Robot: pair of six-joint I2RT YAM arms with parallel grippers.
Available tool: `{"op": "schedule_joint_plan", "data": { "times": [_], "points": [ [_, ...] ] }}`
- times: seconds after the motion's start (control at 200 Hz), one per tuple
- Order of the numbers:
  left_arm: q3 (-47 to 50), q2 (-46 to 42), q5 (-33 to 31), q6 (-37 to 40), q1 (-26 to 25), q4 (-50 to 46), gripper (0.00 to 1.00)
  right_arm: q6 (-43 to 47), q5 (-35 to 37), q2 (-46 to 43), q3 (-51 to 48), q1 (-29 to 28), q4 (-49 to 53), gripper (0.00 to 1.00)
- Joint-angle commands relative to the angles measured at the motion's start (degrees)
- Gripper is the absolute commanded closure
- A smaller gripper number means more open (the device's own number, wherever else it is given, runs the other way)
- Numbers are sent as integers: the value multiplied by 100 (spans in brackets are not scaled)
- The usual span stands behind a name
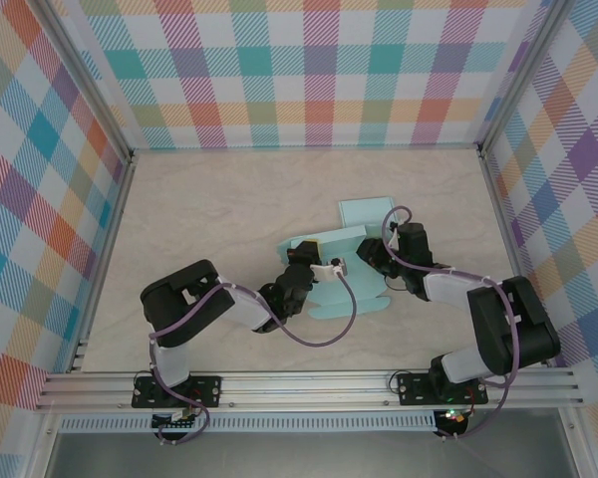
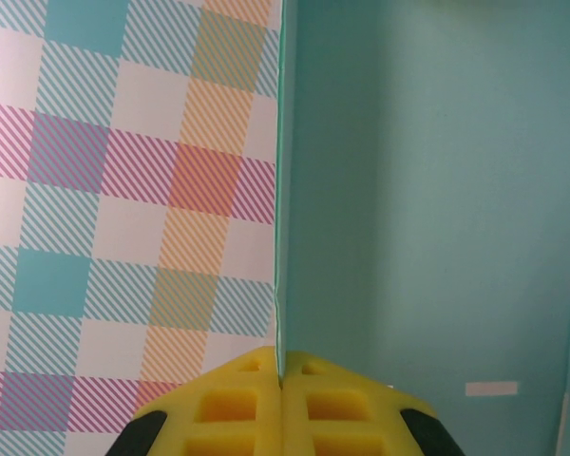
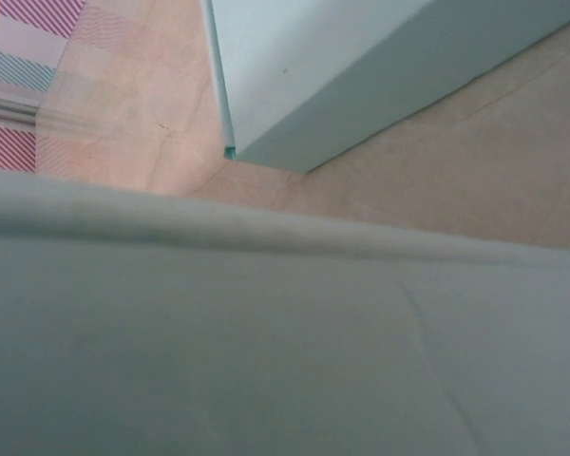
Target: Fold the paper box
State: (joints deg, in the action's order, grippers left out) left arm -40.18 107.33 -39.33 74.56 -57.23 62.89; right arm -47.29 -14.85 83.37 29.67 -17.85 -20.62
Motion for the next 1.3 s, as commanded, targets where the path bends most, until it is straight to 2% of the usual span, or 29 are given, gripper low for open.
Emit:
{"op": "schedule_joint_plan", "data": {
  "times": [0.0,0.28,0.49,0.79,0.95,1.09,1.295],
  "points": [
    [-172,56,196,-74,-7,13,100,-149,-180,158,254,-162,-146,65],
    [-64,8,106,-44,2,24,100,-208,-42,373,456,-594,-29,64],
    [-48,-62,175,-140,35,-23,100,-129,226,42,411,-650,472,62],
    [-11,-86,67,-115,115,24,100,437,942,-1351,505,-590,2365,53],
    [146,-194,48,-204,185,-28,100,524,1070,-1944,611,-543,3108,40],
    [280,-208,85,-117,212,-32,100,732,1266,-2251,993,-527,3913,39],
    [310,-297,122,-31,245,-14,100,908,1412,-2482,1276,-410,4385,36]
  ]
}}
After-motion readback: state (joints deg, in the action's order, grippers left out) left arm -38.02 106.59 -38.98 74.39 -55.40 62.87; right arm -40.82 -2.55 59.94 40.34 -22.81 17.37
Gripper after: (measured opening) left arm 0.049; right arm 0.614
